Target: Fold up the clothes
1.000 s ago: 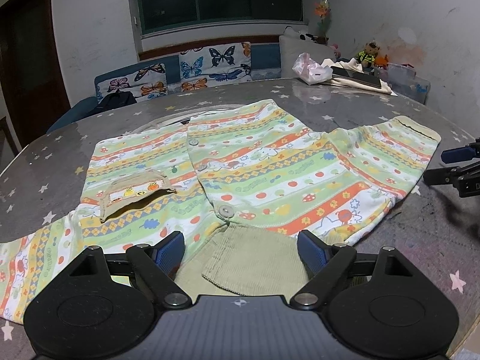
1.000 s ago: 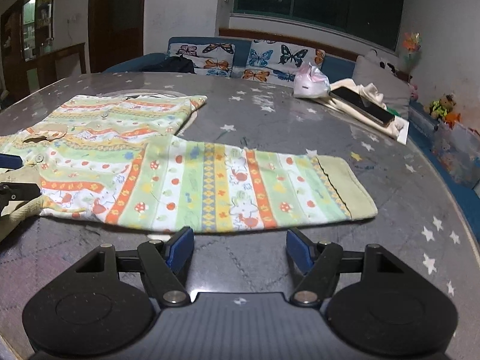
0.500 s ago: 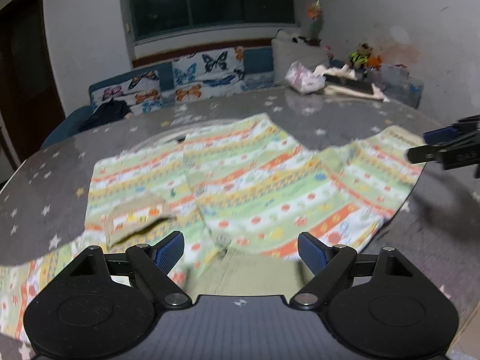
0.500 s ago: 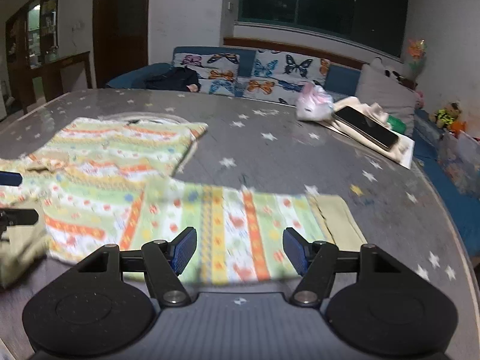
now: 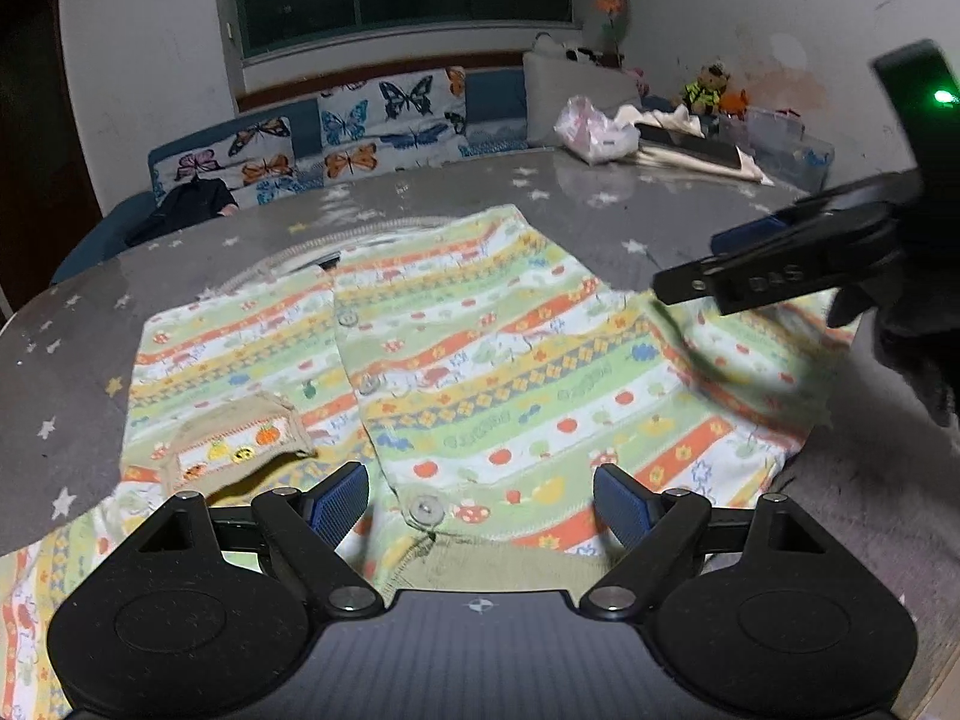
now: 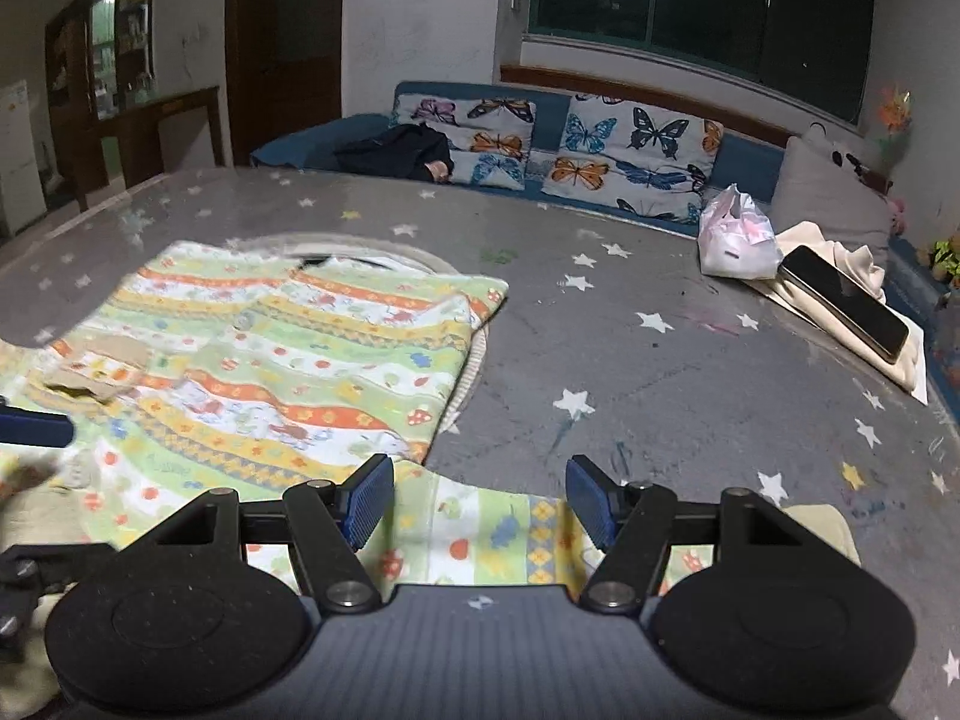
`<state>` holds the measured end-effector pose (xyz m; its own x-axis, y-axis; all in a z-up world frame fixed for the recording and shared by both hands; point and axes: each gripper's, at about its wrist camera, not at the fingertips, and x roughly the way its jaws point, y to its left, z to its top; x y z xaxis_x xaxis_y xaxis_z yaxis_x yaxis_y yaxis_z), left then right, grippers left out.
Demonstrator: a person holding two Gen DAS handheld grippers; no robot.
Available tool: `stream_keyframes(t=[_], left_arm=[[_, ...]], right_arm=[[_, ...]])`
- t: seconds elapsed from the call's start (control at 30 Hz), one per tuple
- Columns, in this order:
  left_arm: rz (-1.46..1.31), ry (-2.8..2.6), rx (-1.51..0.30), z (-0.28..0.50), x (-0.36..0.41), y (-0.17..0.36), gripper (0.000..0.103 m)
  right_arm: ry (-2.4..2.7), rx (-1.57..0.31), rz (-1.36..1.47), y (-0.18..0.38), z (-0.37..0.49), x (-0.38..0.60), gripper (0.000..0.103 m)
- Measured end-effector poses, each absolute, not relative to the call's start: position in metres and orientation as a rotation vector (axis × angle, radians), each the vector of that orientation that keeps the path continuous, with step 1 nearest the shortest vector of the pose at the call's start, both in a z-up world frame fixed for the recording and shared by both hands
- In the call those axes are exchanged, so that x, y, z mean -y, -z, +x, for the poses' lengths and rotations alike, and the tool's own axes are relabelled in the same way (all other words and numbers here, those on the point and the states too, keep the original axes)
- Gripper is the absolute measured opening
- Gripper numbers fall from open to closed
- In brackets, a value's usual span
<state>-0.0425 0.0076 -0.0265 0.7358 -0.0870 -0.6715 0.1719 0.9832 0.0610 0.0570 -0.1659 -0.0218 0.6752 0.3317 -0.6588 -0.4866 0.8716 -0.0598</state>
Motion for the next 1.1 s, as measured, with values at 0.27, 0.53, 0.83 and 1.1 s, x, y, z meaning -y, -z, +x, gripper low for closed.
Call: stream_keyframes(t=[0.27,0.53,0.83,1.1], left_arm=[[0.111,0.144,-0.768,-0.034,-0.009,0.032,0.085],[0.101,0.143,-0.783,-0.028,-0.008,0.032,0.086],[0.100,0.125,-0.802,-0.023,-0.006,0.028,0.085],[0.104,0.130,-0.770,-0.022,0.000,0.015,0.086]], right_arm=[[-0.446,-0.710,-0.224,0.035,0.073,0.180,0.067],[-0.408,-0.728,-0.145,0.037,0.080,0.217,0.067],[-0.299,-0.733,-0.106,0.033,0.077,0.271,0.067],[-0.196,-0.747,-0.081,0.034,0.065,0.325,0.066]])
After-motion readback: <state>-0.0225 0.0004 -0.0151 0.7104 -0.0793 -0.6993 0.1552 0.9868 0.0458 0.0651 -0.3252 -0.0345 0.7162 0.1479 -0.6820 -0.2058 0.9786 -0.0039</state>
